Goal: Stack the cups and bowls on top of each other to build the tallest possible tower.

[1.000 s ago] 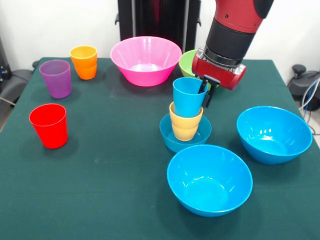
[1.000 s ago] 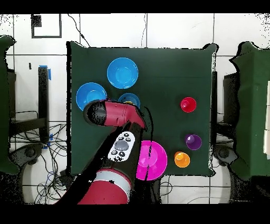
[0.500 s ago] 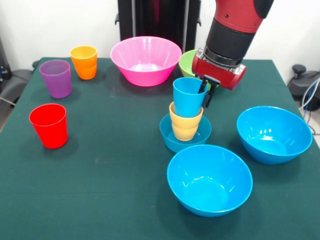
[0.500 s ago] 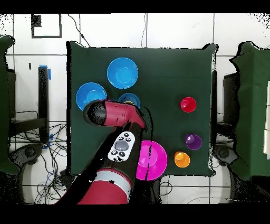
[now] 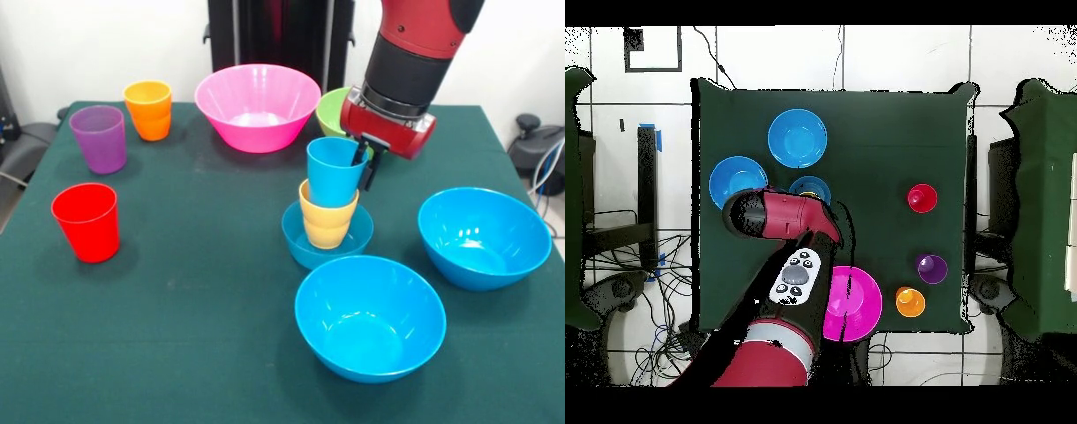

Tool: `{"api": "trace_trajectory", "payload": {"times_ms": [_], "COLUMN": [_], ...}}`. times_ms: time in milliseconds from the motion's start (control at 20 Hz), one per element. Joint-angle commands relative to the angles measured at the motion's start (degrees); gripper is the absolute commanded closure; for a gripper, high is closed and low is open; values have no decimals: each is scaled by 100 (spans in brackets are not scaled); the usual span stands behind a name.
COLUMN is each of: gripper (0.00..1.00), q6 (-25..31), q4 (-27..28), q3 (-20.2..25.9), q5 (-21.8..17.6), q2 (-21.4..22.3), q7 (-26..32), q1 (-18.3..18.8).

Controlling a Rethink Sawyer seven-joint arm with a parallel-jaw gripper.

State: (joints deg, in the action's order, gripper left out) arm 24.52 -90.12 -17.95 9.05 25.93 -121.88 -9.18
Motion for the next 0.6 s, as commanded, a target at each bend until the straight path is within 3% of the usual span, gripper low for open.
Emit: {"api": "trace_trajectory", "payload": {"times_ms": [50, 600], "gripper": [100, 100], "q6": [226, 388], "q4": [360, 608], "q3": [866, 813], "q5": [-249, -547], "q2": [-189, -218], "q7": [50, 306], "q1": [237, 224]}}
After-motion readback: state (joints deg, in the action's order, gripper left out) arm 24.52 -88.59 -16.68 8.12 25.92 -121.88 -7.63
